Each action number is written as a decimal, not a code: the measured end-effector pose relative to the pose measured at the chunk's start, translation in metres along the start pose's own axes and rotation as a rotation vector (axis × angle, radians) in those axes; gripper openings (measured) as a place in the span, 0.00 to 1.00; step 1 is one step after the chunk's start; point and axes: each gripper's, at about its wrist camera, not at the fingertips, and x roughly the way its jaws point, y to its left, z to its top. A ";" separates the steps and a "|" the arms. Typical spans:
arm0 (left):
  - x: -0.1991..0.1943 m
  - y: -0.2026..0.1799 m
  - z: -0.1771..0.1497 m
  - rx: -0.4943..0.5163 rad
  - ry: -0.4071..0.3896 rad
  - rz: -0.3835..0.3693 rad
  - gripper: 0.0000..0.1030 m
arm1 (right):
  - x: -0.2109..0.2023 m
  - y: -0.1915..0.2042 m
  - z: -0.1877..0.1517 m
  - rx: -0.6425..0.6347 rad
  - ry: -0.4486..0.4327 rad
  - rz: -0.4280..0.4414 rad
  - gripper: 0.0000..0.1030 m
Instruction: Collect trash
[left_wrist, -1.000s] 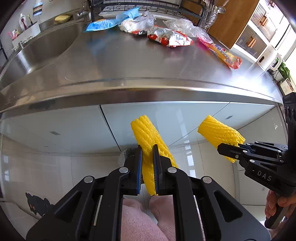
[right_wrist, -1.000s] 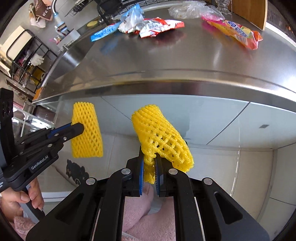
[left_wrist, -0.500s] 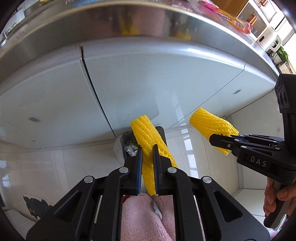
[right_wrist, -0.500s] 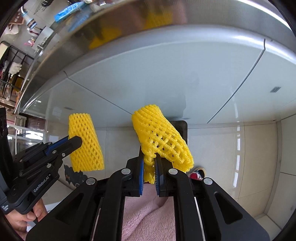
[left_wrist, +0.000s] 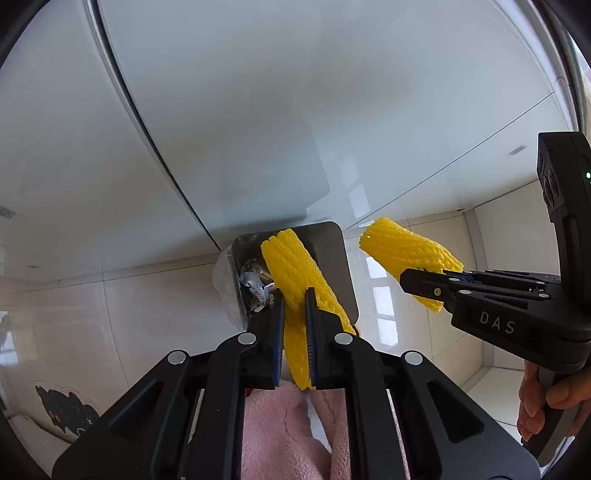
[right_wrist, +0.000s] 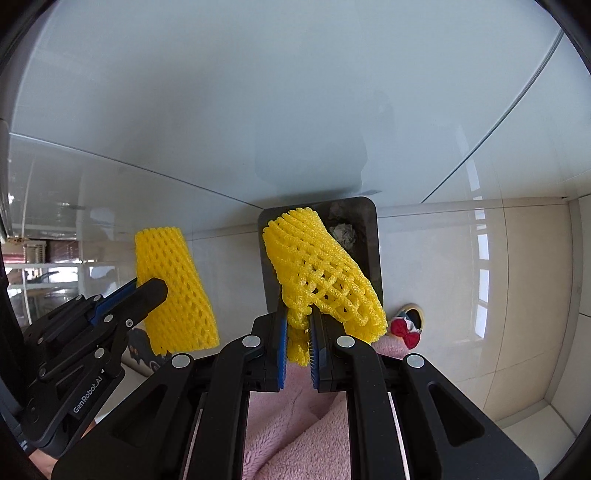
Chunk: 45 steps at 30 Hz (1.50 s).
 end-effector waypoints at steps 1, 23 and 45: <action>0.008 0.001 0.000 -0.008 0.011 -0.004 0.09 | 0.007 -0.001 0.003 0.000 0.004 -0.003 0.10; 0.029 0.004 0.009 -0.051 0.036 0.027 0.50 | 0.036 -0.003 0.024 0.047 0.008 -0.012 0.49; -0.071 -0.006 0.012 -0.053 -0.074 0.060 0.88 | -0.041 0.016 0.021 0.015 -0.060 0.010 0.86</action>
